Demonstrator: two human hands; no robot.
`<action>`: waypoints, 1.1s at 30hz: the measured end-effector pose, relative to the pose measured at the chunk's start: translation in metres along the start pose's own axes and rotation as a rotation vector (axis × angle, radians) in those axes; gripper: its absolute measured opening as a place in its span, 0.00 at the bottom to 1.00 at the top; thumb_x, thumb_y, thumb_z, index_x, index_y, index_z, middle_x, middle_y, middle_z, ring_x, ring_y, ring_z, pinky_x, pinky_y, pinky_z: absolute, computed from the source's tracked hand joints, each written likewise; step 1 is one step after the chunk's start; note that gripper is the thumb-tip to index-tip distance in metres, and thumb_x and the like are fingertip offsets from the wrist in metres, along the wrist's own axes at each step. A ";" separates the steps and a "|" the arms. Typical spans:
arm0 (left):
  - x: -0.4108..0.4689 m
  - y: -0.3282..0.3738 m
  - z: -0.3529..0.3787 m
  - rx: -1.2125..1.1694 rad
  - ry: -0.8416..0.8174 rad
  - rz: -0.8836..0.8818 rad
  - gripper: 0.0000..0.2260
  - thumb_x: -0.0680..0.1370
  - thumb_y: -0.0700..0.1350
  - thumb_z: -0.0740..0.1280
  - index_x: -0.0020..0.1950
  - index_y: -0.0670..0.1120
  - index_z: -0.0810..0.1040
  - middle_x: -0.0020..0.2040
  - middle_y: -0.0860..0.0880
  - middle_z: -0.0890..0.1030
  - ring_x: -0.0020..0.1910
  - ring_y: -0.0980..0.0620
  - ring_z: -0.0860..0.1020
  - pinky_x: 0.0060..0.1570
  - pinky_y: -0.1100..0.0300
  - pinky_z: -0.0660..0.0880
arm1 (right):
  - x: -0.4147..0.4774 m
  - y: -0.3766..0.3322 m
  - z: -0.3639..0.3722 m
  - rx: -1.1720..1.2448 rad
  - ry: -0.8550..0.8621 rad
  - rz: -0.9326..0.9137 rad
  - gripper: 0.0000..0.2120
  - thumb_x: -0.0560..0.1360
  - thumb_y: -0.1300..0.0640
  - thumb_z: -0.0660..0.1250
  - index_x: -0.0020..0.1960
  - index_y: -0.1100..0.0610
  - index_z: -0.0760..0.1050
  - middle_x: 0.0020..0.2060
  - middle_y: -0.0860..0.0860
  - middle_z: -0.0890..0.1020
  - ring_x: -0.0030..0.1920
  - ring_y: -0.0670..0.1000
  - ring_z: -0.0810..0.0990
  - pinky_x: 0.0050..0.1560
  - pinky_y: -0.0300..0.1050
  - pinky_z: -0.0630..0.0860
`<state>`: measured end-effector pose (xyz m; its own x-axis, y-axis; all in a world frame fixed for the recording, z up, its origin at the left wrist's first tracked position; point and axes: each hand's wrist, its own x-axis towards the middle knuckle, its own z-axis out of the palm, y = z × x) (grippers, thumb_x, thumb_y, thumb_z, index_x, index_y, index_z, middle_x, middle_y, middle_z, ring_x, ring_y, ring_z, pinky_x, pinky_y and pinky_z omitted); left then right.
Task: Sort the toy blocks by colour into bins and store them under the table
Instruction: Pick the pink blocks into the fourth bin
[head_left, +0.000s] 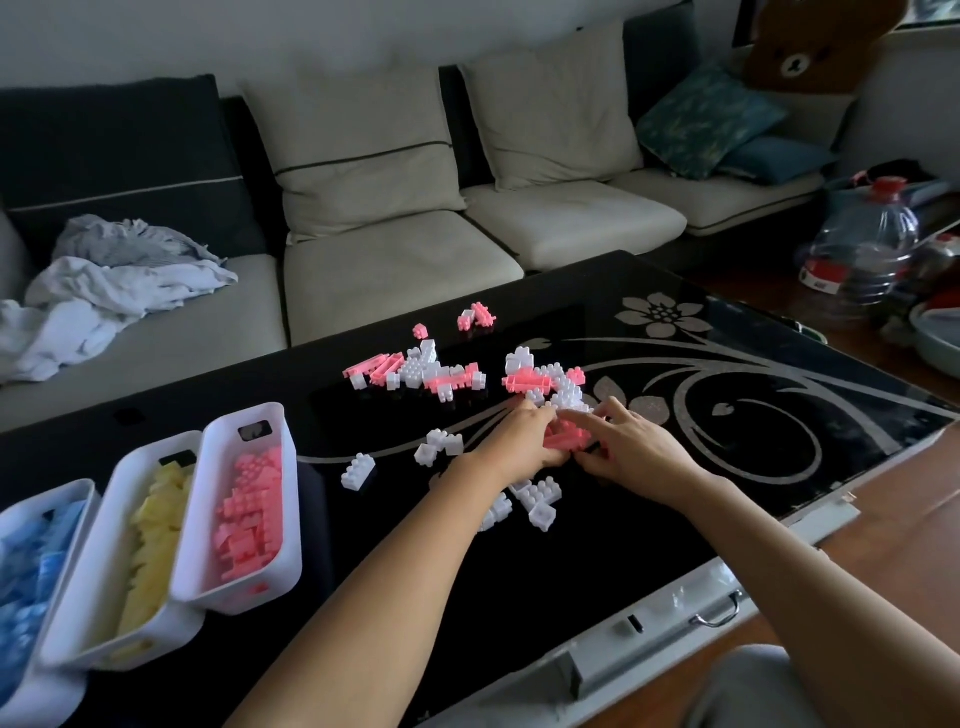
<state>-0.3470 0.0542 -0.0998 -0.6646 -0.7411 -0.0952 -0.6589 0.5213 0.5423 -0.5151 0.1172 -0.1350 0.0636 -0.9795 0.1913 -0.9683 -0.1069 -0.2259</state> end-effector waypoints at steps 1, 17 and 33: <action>-0.001 0.000 -0.002 0.004 -0.002 -0.001 0.14 0.76 0.45 0.68 0.61 0.44 0.72 0.55 0.48 0.68 0.45 0.53 0.71 0.34 0.67 0.67 | 0.000 -0.001 -0.001 -0.011 -0.014 0.005 0.27 0.75 0.41 0.61 0.73 0.38 0.59 0.58 0.49 0.69 0.55 0.49 0.75 0.42 0.38 0.69; -0.079 -0.018 -0.073 -0.557 0.305 -0.178 0.13 0.80 0.53 0.61 0.44 0.45 0.77 0.40 0.49 0.76 0.38 0.54 0.74 0.42 0.60 0.73 | -0.001 -0.039 0.002 0.096 0.081 0.061 0.10 0.76 0.49 0.63 0.52 0.53 0.67 0.48 0.49 0.76 0.39 0.53 0.78 0.37 0.47 0.74; -0.225 -0.128 -0.108 0.069 0.625 -0.585 0.16 0.75 0.58 0.66 0.54 0.48 0.80 0.38 0.56 0.76 0.40 0.54 0.78 0.43 0.58 0.76 | 0.067 -0.193 -0.034 1.978 -0.458 0.610 0.07 0.78 0.58 0.60 0.50 0.62 0.70 0.34 0.56 0.75 0.23 0.44 0.69 0.17 0.31 0.64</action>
<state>-0.0754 0.1086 -0.0579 0.0917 -0.9852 0.1445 -0.8684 -0.0081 0.4958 -0.3325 0.0784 -0.0460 0.2539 -0.8813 -0.3986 0.5712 0.4692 -0.6735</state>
